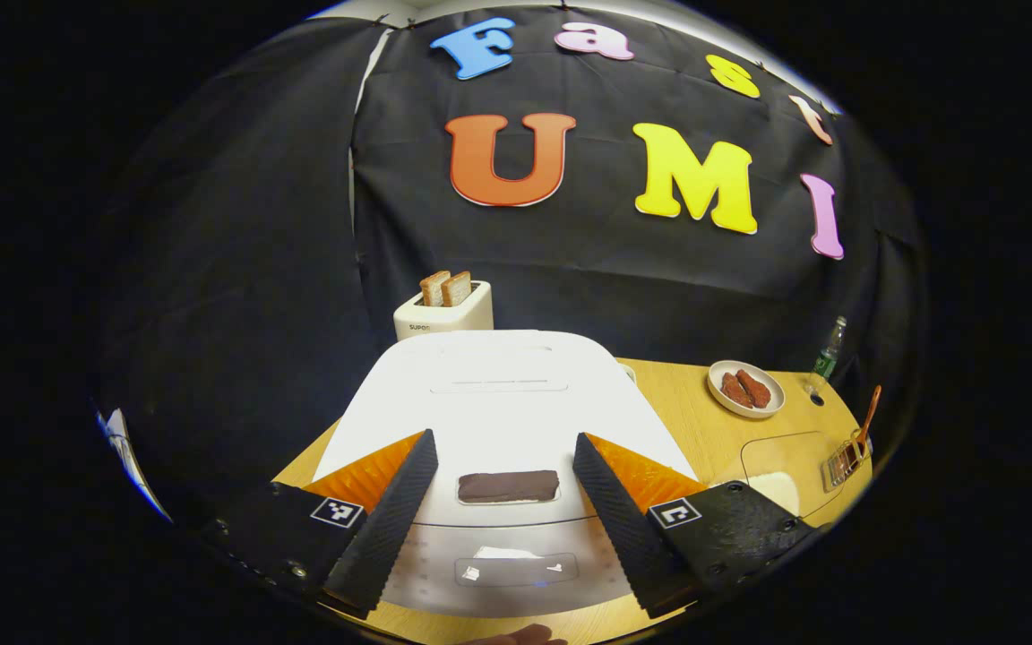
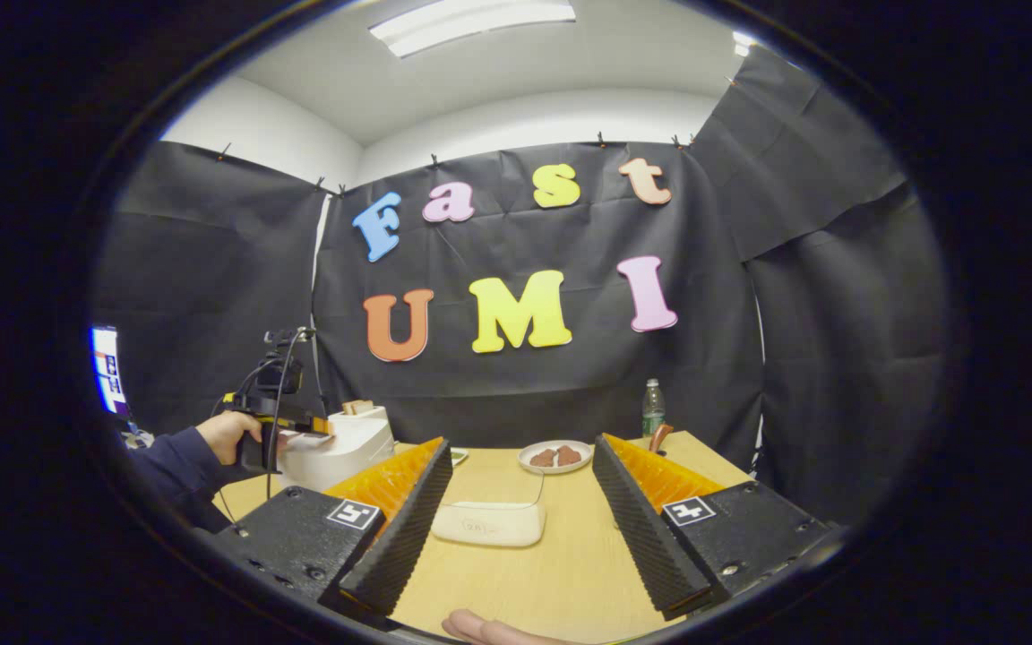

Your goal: Close the left gripper, press the button to open the rice cooker; take a wooden spoon from the chopstick holder with the right hand, scoop a spoonful of rice and pour it into the rice cooker, then put the wooden spoon back into the chopstick holder.

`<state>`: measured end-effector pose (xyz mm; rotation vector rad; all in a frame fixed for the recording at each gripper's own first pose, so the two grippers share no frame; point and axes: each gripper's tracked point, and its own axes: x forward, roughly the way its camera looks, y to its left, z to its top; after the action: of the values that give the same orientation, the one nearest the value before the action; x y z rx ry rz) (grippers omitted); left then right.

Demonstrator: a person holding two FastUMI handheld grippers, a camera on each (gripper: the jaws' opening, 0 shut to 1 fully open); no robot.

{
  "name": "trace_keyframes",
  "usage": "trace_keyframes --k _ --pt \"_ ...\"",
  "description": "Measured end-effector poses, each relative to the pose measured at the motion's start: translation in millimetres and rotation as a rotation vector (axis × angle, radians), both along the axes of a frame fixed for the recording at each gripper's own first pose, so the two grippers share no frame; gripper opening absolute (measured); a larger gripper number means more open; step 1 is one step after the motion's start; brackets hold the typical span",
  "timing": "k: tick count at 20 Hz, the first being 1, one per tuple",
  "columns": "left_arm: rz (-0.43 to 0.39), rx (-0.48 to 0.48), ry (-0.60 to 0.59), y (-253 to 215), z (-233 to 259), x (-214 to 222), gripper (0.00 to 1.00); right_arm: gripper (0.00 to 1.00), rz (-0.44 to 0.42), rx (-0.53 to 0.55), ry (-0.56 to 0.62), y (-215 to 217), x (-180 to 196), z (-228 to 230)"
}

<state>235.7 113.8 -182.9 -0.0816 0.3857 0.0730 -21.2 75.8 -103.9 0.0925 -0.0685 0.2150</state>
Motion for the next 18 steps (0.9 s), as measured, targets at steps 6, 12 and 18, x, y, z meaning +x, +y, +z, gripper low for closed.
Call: trace_keyframes --k 6,12,18 --pt "-0.050 -0.019 -0.122 -25.2 39.5 -18.1 0.94 0.99 -0.067 0.019 0.025 -19.1 13.0 0.5" --pt "-0.129 0.001 -0.255 -71.1 97.4 -81.4 0.94 0.99 -0.094 0.030 0.017 -31.8 9.8 11.1" --pt "-0.209 -0.009 -0.287 -117.7 108.7 -155.6 0.94 0.99 -0.125 0.030 0.012 -47.9 1.7 19.9"
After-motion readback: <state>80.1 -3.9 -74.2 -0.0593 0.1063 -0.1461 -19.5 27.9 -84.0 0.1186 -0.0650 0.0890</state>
